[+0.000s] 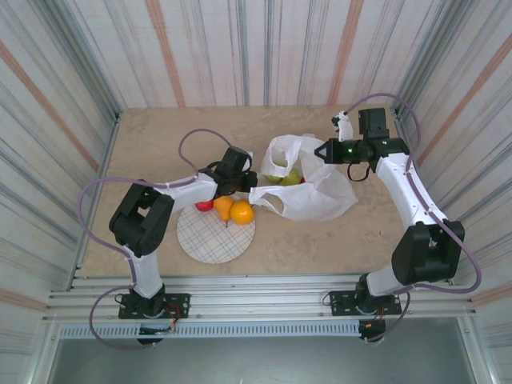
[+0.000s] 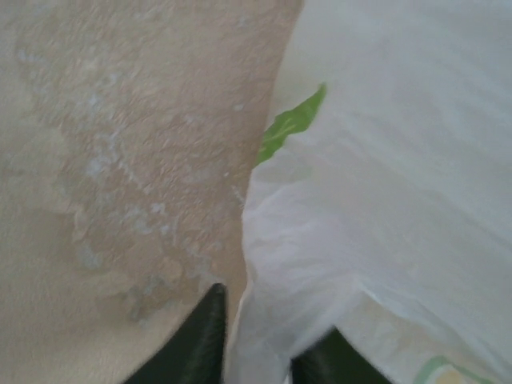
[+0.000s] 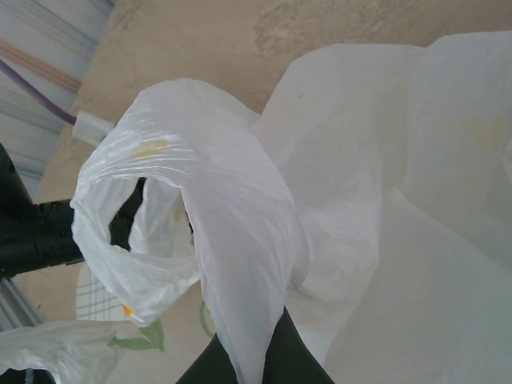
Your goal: Place the fruits into the plastic bag
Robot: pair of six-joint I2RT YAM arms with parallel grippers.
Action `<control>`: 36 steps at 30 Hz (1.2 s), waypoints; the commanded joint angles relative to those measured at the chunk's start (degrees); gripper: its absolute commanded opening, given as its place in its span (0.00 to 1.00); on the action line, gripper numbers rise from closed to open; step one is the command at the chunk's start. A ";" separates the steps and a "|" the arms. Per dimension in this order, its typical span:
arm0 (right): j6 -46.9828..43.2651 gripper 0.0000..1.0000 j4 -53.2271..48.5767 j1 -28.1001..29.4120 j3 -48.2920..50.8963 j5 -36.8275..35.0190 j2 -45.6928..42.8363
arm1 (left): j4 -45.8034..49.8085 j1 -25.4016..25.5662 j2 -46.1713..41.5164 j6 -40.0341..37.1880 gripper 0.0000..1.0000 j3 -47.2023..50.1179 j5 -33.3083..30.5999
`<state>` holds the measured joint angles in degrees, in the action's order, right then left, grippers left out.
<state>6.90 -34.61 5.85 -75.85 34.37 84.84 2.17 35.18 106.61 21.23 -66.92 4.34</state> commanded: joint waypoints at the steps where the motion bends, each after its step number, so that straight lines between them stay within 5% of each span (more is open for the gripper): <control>1: -0.70 0.00 -1.07 -0.67 -2.36 0.08 0.38 | -3.70 -0.55 -2.96 -1.48 0.07 -0.61 5.41; 5: -1.77 0.00 -2.35 -1.88 -3.37 -2.29 -0.68 | -6.25 0.44 -8.44 1.57 0.00 1.06 10.35; 15: -5.67 0.00 -6.78 -2.55 -6.37 -13.06 -4.20 | -9.46 8.24 -19.75 11.55 0.00 2.71 15.99; 36: -0.46 0.00 -0.69 -0.33 -2.85 -7.10 -3.23 | -2.61 -1.94 -18.47 6.70 0.05 5.56 7.84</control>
<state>4.10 -37.50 4.64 -80.14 24.45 81.62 -2.94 34.39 90.35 30.55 -62.74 14.04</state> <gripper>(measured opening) 0.048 0.051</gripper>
